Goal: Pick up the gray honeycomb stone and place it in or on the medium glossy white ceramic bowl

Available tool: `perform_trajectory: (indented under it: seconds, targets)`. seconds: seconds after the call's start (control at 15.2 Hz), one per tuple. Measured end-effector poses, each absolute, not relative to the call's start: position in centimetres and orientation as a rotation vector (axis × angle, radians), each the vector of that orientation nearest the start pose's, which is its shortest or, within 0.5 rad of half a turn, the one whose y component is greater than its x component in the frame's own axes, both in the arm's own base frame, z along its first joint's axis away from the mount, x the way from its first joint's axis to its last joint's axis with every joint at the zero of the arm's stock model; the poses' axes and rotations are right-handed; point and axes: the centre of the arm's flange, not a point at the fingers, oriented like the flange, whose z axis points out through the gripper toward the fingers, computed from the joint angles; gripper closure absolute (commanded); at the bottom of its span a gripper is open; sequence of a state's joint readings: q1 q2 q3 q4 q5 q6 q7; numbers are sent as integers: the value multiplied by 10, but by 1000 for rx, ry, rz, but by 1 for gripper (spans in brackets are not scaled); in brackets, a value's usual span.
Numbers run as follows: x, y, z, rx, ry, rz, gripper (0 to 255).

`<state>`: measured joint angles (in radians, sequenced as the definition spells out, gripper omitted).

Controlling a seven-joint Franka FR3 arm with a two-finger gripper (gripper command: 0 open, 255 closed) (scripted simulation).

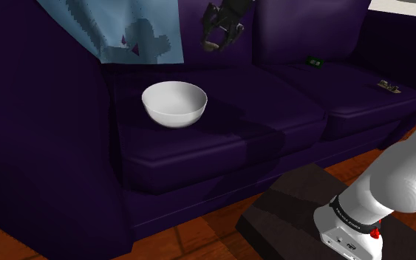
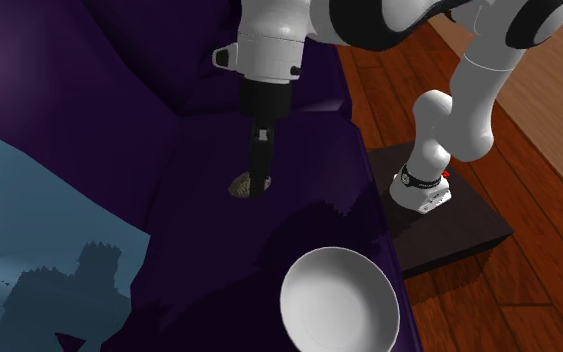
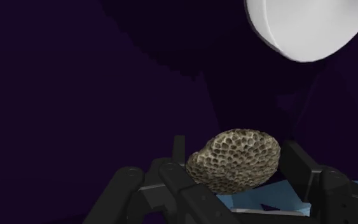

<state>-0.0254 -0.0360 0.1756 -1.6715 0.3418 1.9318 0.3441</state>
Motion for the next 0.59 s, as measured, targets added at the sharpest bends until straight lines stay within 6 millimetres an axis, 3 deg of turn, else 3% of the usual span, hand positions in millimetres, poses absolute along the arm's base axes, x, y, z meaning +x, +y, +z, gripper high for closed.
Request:
perform_trajectory:
  seconds: [0.59]
  targets:
    - [519, 215, 640, -2713, 364, -283, 255]
